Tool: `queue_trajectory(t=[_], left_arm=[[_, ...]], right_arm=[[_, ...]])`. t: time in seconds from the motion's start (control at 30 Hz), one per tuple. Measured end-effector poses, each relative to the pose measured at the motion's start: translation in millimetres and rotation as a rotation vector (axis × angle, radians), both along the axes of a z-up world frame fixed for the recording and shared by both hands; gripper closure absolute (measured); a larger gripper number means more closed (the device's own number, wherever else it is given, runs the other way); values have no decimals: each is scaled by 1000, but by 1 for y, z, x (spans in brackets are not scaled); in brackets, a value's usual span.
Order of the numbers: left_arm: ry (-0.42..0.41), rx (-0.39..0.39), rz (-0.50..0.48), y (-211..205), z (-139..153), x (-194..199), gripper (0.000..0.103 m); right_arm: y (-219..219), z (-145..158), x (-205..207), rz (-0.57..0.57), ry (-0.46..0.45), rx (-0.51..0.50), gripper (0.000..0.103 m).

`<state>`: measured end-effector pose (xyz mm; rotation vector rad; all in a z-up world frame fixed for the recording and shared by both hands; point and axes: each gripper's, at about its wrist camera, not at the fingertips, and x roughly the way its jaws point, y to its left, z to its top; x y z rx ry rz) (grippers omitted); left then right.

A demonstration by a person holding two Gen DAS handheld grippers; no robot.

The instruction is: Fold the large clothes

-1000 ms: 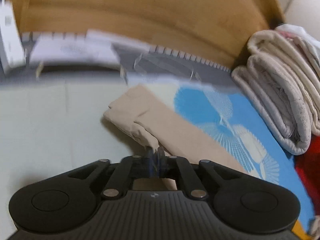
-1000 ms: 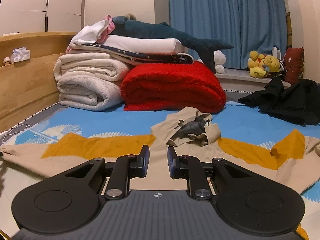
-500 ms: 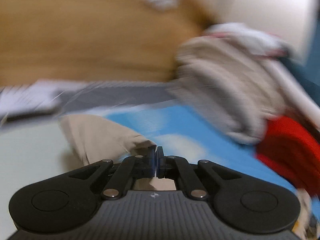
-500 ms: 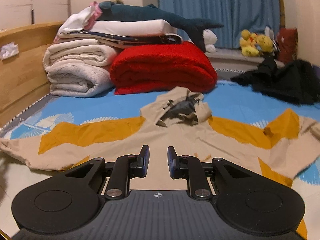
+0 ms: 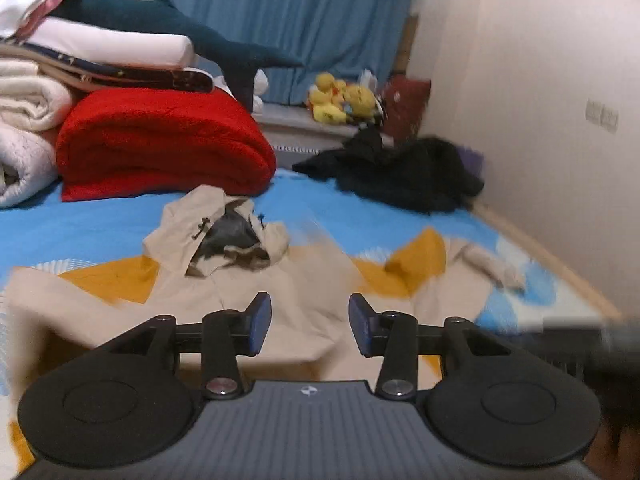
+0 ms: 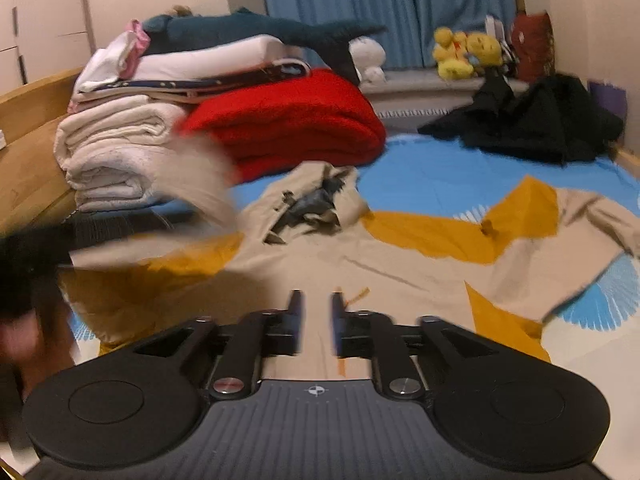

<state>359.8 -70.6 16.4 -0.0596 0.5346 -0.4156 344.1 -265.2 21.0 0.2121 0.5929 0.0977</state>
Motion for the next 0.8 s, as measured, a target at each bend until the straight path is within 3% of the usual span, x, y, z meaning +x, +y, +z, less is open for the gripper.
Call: queue_trajectory(t=[0.07, 0.17, 0.27, 0.33, 0.37, 0.4, 0.47, 0.57, 0.67, 0.73, 0.8], left_arm=[[50, 16, 87, 17, 5, -3, 56], [149, 4, 302, 59, 13, 1, 56], [138, 35, 453, 93, 9, -2, 56], [163, 114, 524, 106, -13, 3, 56], [220, 147, 547, 114, -20, 13, 58], [281, 151, 565, 119, -29, 24, 58], [276, 92, 551, 128, -32, 37, 57], [235, 165, 544, 123, -34, 53, 57], [248, 178, 513, 122, -40, 62, 57], [271, 174, 518, 129, -45, 62, 56], [283, 153, 530, 137, -46, 58, 56]], right_arm=[[-11, 1, 3, -32, 14, 44, 72], [-24, -1, 7, -65, 35, 129, 72], [-28, -7, 8, -87, 40, 153, 72], [-29, -13, 9, -99, 32, 154, 84], [-29, -16, 11, -106, 27, 153, 97], [-29, -19, 12, -114, 20, 151, 98], [-30, -25, 17, -125, 12, 147, 98], [-34, -38, 31, -137, 37, 169, 96], [-42, -51, 47, -151, 58, 239, 94], [-47, -62, 60, -153, 82, 278, 85], [-50, -75, 71, -151, 118, 316, 64]])
